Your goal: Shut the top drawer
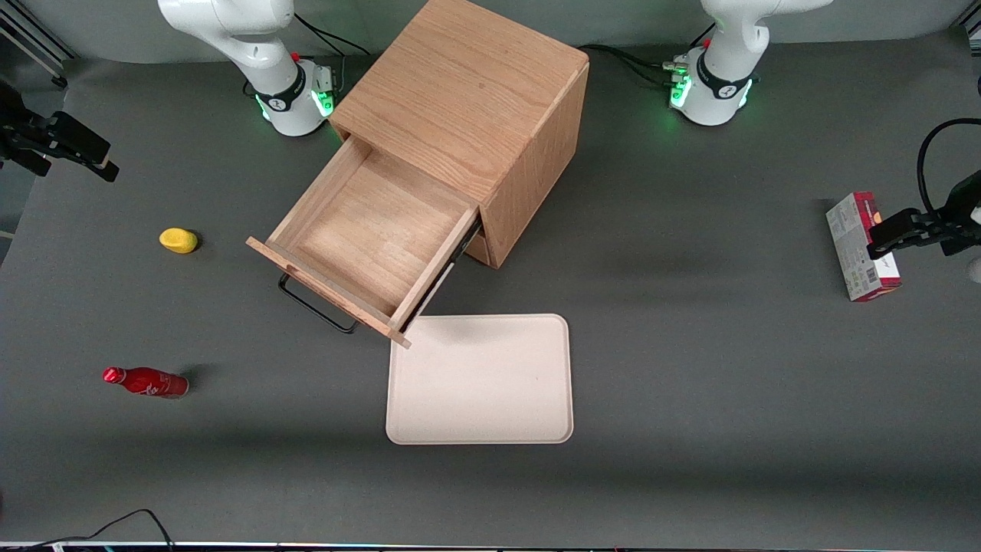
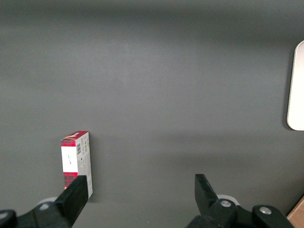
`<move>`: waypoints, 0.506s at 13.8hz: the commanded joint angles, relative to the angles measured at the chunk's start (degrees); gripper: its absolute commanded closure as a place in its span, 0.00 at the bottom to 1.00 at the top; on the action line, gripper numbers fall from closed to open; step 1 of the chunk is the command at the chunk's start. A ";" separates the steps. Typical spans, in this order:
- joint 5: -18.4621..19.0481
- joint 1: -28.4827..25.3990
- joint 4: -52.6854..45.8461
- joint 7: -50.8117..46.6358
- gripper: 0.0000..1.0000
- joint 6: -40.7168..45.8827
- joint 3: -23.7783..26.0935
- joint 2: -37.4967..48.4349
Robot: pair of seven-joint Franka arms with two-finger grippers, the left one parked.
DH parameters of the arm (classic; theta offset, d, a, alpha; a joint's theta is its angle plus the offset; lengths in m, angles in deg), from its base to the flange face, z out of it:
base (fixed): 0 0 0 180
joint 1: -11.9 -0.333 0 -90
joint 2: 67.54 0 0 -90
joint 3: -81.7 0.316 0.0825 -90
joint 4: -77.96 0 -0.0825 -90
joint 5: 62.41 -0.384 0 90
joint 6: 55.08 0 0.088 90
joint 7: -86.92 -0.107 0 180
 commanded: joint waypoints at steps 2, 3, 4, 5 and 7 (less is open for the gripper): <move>0.12 0.15 -1.44 -0.22 0.00 2.42 0.48 -0.11; 0.12 0.07 -1.53 -0.22 0.00 2.61 0.66 -0.11; 0.21 0.07 -1.53 -0.22 0.00 2.61 0.66 -0.19; 0.12 0.07 -1.53 -0.05 0.00 2.61 0.66 -0.19; 0.12 0.15 -1.53 0.22 0.00 2.70 0.66 -0.11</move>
